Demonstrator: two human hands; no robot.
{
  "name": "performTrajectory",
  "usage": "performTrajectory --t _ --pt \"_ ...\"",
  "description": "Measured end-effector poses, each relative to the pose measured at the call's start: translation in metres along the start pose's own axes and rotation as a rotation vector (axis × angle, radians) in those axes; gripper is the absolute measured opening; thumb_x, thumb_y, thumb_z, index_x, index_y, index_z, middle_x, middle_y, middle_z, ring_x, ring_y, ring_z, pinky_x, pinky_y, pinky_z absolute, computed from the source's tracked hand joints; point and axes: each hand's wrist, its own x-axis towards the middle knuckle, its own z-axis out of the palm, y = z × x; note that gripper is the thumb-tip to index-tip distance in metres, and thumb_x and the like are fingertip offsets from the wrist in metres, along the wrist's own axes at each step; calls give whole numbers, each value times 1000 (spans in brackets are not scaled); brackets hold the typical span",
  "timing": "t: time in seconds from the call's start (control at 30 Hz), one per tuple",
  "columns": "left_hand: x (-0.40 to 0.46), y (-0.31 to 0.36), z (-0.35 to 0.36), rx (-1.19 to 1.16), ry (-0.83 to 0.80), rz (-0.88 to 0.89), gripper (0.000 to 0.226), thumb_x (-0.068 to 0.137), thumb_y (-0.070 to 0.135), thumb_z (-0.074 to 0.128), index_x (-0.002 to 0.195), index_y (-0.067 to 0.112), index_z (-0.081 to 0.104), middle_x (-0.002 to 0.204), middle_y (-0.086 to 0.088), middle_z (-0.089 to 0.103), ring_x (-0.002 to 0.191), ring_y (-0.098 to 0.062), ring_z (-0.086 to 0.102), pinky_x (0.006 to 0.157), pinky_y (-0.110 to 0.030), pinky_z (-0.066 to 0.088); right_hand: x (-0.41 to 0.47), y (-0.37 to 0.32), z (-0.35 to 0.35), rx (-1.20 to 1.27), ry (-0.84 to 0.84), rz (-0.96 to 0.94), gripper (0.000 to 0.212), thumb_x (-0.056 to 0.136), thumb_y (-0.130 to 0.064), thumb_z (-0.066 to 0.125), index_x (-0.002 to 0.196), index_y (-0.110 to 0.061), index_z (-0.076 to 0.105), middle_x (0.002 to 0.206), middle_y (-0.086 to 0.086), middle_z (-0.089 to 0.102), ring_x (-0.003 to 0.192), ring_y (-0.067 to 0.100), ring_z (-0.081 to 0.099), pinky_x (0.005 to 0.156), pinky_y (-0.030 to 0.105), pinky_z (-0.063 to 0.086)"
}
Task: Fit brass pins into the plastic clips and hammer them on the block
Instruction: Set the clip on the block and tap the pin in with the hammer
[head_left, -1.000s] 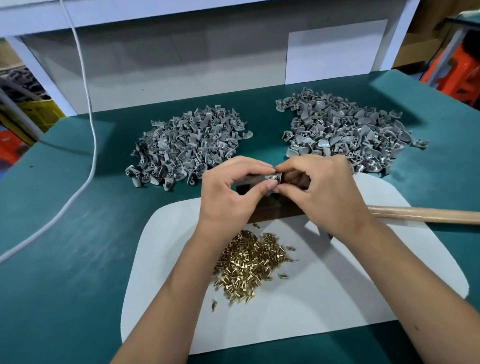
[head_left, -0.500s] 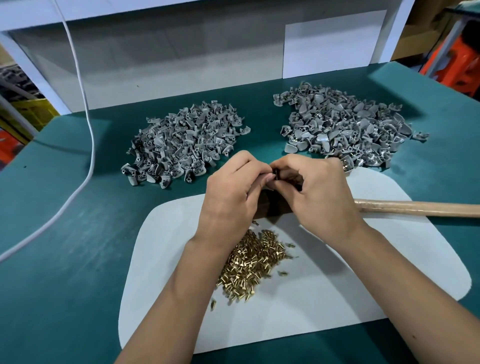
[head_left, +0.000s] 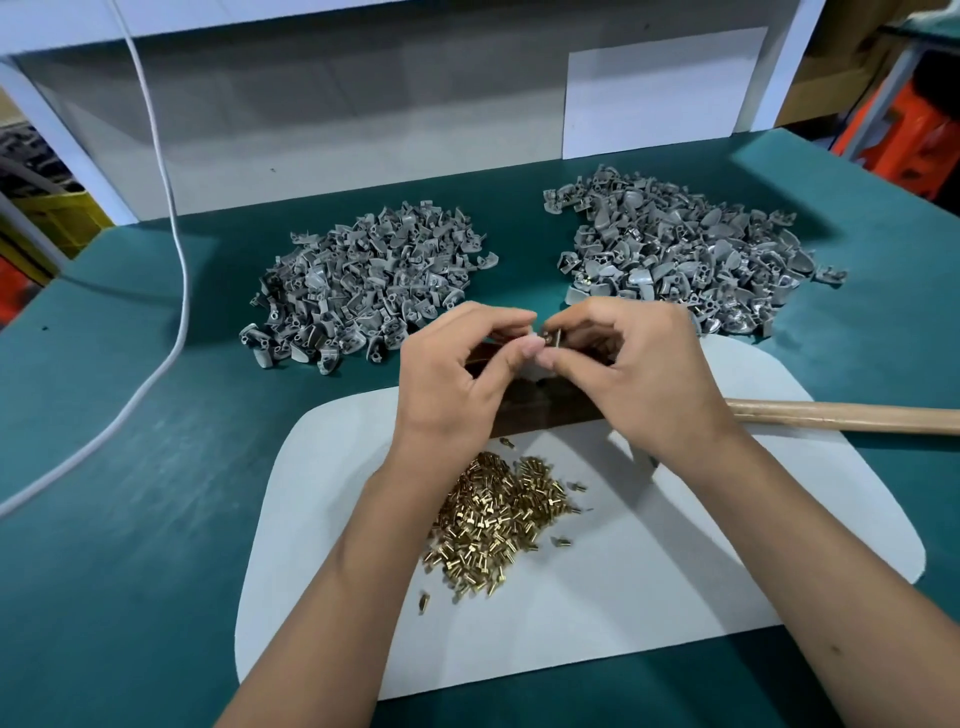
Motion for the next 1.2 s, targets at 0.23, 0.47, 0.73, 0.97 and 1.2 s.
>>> performTrajectory --t 0.23,0.47,0.73,0.97,1.2 --pt "-1 0 1 -26 -30 -106 5 88 11 78 92 13 79 95 6 72 105 -14 62 90 -34 53 6 8 -20 80 -148 39 27 78 -35 86 101 -22 78 79 -10 74 77 4 70 73 16 50" --pt "1 -5 -5 159 -150 -137 4 88 12 78 85 14 76 104 11 73 116 -14 52 103 -23 40 15 41 -90 -423 -588 223 12 81 -27 83 82 -23 72 72 -7 72 72 14 69 69 31 56" --pt "-2 -5 -3 130 -124 -193 13 83 17 82 91 22 73 109 13 71 118 -9 52 101 -16 37 10 44 -91 -488 -679 181 14 86 -17 80 83 -24 68 72 -12 70 68 1 63 63 18 48" --pt "0 -5 1 18 -140 -306 10 85 12 80 81 20 76 112 13 73 120 -10 57 108 -35 43 23 13 -83 -105 -377 101 17 105 -20 51 94 -18 63 68 -6 61 60 8 51 62 33 44" --pt "1 -4 0 -36 -160 -365 7 83 11 82 85 17 79 117 3 72 124 -9 59 108 -28 44 26 -22 -44 -347 -367 -72 28 107 -25 45 80 -21 52 71 2 60 62 21 56 65 43 46"
